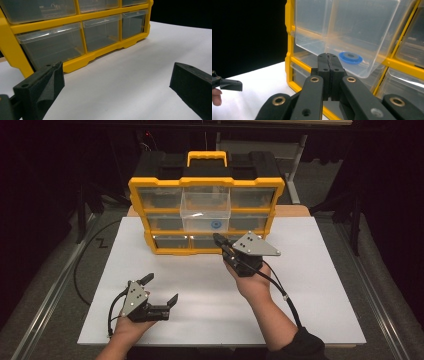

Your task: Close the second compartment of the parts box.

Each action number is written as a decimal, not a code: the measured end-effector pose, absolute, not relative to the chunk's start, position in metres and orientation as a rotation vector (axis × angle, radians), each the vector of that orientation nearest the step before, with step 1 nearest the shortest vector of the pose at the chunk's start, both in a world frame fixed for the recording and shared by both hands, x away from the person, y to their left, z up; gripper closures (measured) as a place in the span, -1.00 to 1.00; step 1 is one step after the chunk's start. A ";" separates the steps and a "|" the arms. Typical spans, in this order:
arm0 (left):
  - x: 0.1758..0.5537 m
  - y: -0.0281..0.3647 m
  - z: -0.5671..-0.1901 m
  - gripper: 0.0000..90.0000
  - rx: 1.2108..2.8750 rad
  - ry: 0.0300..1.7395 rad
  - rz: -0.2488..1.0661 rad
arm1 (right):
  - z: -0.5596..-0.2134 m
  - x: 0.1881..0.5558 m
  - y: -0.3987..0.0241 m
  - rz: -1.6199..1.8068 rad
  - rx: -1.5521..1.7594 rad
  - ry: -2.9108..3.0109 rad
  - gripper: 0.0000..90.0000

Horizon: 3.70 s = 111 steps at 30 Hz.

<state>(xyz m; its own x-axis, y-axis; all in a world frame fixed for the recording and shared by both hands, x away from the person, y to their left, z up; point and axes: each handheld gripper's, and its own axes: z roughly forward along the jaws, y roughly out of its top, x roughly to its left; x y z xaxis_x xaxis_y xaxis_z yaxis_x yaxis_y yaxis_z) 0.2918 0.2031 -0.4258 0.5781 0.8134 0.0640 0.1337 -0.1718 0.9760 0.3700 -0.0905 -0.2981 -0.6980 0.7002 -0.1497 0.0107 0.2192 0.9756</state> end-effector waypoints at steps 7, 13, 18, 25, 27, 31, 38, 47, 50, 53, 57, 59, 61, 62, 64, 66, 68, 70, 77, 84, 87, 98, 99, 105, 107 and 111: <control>0.292 0.203 -0.426 -1.00 1.655 0.802 0.731 | -0.292 0.373 -0.087 1.525 0.653 1.899 1.00; 0.291 0.203 -0.426 -1.00 1.652 0.802 0.728 | -0.285 0.374 -0.084 1.532 0.639 1.885 1.00; 0.291 0.203 -0.426 -1.00 1.649 0.803 0.727 | -0.282 0.377 -0.082 1.514 0.635 1.884 1.00; 0.291 0.204 -0.426 -1.00 1.647 0.803 0.725 | -0.279 0.378 -0.081 1.529 0.642 1.867 1.00; 0.291 0.204 -0.426 -1.00 1.648 0.803 0.724 | -0.278 0.379 -0.081 1.527 0.643 1.859 1.00; 0.291 0.203 -0.426 -1.00 1.650 0.803 0.722 | -0.276 0.380 -0.081 1.530 0.643 1.850 1.00; 0.291 0.203 -0.426 -1.00 1.646 0.799 0.719 | -0.273 0.382 -0.079 1.536 0.629 1.847 1.00; 0.291 0.203 -0.426 -1.00 1.650 0.794 0.721 | -0.269 0.384 -0.077 1.541 0.623 1.835 1.00; 0.290 0.203 -0.426 -1.00 1.651 0.795 0.722 | -0.267 0.384 -0.077 1.541 0.623 1.832 1.00; 0.291 0.203 -0.426 -1.00 1.649 0.795 0.722 | -0.264 0.383 -0.077 1.546 0.620 1.825 1.00; 0.291 0.203 -0.426 -1.00 1.647 0.796 0.722 | -0.262 0.384 -0.077 1.544 0.621 1.819 1.00; 0.291 0.203 -0.426 -1.00 1.648 0.796 0.722 | -0.262 0.385 -0.077 1.546 0.624 1.818 1.00; 0.291 0.203 -0.426 -1.00 1.647 0.798 0.722 | -0.262 0.385 -0.077 1.547 0.621 1.824 1.00; 0.291 0.203 -0.426 -1.00 1.646 0.799 0.722 | -0.262 0.386 -0.077 1.542 0.620 1.824 1.00; 0.291 0.204 -0.426 -1.00 1.648 0.801 0.723 | -0.262 0.387 -0.077 1.538 0.621 1.825 1.00; 0.291 0.204 -0.426 -1.00 1.647 0.802 0.724 | -0.262 0.389 -0.077 1.533 0.625 1.824 1.00; 0.291 0.204 -0.426 -1.00 1.646 0.800 0.723 | -0.263 0.391 -0.077 1.530 0.631 1.825 1.00; 0.291 0.204 -0.426 -1.00 1.648 0.801 0.723 | -0.263 0.392 -0.076 1.531 0.634 1.825 1.00; 0.291 0.204 -0.426 -1.00 1.645 0.799 0.724 | -0.270 0.396 -0.074 1.506 0.639 1.838 1.00; 0.291 0.204 -0.426 -1.00 1.645 0.798 0.724 | -0.275 0.397 -0.071 1.492 0.639 1.849 1.00; 0.291 0.203 -0.426 -1.00 1.646 0.797 0.724 | -0.276 0.398 -0.071 1.490 0.644 1.847 1.00; 0.291 0.204 -0.425 -1.00 1.647 0.794 0.725 | -0.277 0.405 -0.071 1.470 0.667 1.849 1.00; 0.291 0.204 -0.425 -1.00 1.647 0.793 0.724 | -0.278 0.405 -0.071 1.468 0.668 1.849 1.00; 0.291 0.204 -0.425 -1.00 1.646 0.793 0.725 | -0.278 0.409 -0.070 1.459 0.672 1.849 1.00; 0.291 0.204 -0.425 -1.00 1.646 0.793 0.726 | -0.278 0.411 -0.069 1.455 0.674 1.849 1.00; 0.291 0.204 -0.425 -1.00 1.644 0.793 0.728 | -0.277 0.413 -0.069 1.448 0.677 1.850 1.00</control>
<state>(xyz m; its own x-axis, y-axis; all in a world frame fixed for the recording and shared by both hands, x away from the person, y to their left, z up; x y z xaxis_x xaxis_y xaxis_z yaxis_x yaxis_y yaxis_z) 0.2907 0.2041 -0.4253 0.5847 0.8093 0.0563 0.1256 -0.1589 0.9793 0.4134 -0.0686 -0.2772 -0.6313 0.7505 -0.1956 -0.0097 0.2446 0.9696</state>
